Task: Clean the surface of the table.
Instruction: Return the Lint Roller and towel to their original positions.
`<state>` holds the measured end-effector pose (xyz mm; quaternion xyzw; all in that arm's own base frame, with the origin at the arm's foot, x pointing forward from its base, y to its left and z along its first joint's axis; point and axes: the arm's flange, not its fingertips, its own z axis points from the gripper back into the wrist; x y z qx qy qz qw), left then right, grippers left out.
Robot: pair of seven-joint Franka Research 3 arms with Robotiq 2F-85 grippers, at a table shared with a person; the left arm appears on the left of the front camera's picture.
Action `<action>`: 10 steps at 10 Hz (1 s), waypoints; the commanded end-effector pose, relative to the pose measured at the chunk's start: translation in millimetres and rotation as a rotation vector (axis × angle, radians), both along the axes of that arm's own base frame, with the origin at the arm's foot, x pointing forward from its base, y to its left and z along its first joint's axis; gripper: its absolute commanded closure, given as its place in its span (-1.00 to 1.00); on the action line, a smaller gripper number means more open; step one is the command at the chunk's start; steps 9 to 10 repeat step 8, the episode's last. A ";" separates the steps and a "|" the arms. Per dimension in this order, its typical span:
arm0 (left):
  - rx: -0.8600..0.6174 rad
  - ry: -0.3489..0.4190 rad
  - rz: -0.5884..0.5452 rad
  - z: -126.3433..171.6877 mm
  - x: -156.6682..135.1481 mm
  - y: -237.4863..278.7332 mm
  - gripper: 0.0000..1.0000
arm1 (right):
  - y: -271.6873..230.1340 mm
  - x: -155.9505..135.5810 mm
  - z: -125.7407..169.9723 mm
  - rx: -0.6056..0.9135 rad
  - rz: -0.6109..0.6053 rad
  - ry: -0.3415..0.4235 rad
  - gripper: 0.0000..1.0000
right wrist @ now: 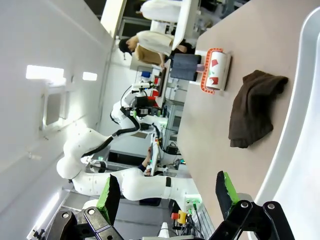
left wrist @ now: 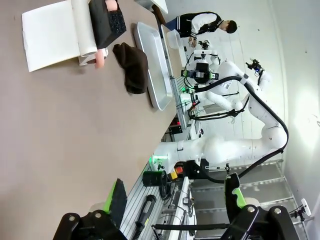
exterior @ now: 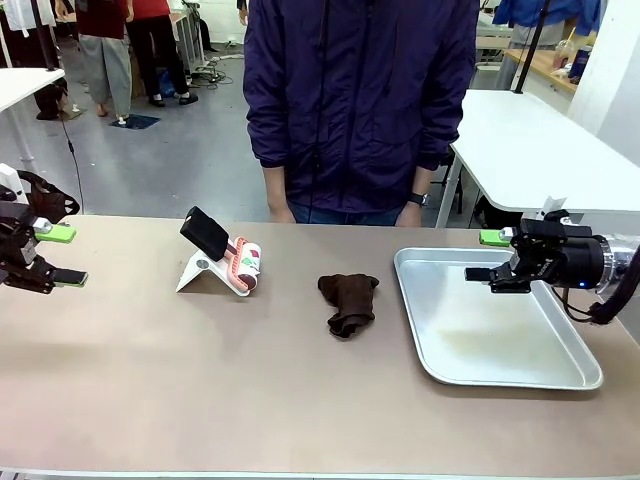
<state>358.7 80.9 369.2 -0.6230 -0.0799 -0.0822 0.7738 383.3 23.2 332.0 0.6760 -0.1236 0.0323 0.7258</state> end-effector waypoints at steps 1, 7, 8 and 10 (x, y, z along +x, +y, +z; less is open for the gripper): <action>0.000 -0.010 -0.001 0.3 -3.8 -2.2 -1.00 | 2.5 2.0 5.0 -0.003 -0.018 0.007 -1.00; 0.000 -0.010 -0.001 0.3 -3.8 -2.2 -1.00 | 2.5 2.0 5.0 -0.003 -0.018 0.007 -1.00; 0.000 -0.010 -0.001 0.3 -3.8 -2.2 -1.00 | 2.5 2.0 5.0 -0.003 -0.018 0.007 -1.00; 0.000 -0.010 -0.001 0.3 -3.8 -2.2 -1.00 | 2.5 2.0 5.0 -0.003 -0.018 0.007 -1.00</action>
